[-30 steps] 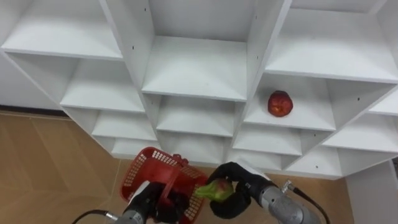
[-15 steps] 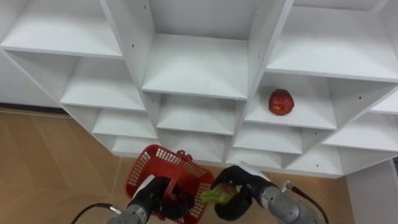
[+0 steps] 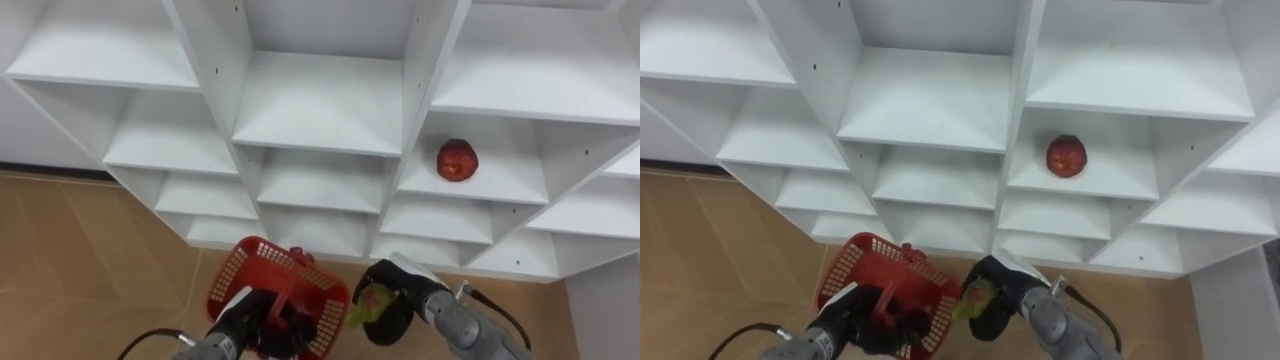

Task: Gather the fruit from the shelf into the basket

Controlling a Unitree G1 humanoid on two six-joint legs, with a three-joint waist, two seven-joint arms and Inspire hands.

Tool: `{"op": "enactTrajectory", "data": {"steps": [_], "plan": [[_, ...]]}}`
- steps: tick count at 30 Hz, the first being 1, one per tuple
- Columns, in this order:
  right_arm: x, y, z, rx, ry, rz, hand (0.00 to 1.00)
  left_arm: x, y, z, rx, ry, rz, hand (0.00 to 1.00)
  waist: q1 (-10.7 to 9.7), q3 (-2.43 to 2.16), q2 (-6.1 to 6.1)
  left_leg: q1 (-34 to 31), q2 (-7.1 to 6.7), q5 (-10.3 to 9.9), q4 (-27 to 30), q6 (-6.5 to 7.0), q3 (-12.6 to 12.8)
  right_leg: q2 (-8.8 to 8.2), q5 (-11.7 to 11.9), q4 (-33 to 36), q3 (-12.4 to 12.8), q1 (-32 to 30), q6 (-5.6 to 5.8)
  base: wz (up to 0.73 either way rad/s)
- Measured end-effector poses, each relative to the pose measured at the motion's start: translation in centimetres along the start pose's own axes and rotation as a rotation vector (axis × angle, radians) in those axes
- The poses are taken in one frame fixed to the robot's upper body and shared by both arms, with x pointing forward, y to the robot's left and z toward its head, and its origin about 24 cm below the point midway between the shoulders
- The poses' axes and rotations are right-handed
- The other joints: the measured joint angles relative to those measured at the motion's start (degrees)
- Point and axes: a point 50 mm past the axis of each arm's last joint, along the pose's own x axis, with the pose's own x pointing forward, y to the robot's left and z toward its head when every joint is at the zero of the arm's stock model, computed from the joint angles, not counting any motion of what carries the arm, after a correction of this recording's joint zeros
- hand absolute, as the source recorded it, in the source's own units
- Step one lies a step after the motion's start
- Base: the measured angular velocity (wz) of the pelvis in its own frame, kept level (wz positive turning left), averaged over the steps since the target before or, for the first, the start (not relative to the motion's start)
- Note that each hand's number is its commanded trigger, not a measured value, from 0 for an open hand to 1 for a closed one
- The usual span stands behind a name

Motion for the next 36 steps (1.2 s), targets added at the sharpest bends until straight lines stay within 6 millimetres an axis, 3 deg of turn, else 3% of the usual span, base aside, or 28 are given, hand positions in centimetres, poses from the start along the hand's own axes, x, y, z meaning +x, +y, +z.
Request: {"op": "enactTrajectory", "data": {"steps": [11, 18, 28, 36], "plan": [[0.5, -0.3, -0.5, 0.008, 0.047, -0.048, 1.0, 0.1, -0.3, -0.4, -0.004, 0.022, -0.012, 1.0, -0.05, 0.08, -0.13, -0.44, -0.08, 0.0, -0.13, -0.01, -0.17, -0.06, -0.39, -0.19, -0.37, -0.23, 0.02, 0.01], [1.0, -0.8, 0.3, 0.002, 0.035, -0.058, 1.0, 0.3, -0.9, -0.5, 0.025, 0.042, -0.041, 1.0, 0.08, 0.1, -0.13, -0.46, -0.12, 0.0, -0.11, -0.01, -0.52, -0.06, -0.38, -0.21, -0.59, -0.15, 0.01, 0.0], [1.5, -1.1, 1.3, 0.006, 0.014, -0.063, 1.0, 0.4, -1.5, -0.4, 0.033, 0.045, -0.061, 1.0, 0.27, 0.66, 0.1, -0.86, -0.12, 0.0, 0.13, -0.01, -0.78, -0.14, -0.43, -0.15, -0.99, -0.26, -0.04, 0.0], [1.6, -0.4, 1.5, 0.005, 0.017, -0.034, 1.0, 1.0, -1.6, 1.0, 0.047, 0.008, -0.068, 1.0, 0.51, 1.04, 0.79, -1.27, -0.12, 0.0, 0.13, -0.02, -1.0, -0.15, -0.45, -0.06, -1.22, -0.67, -0.08, 0.0]]}}
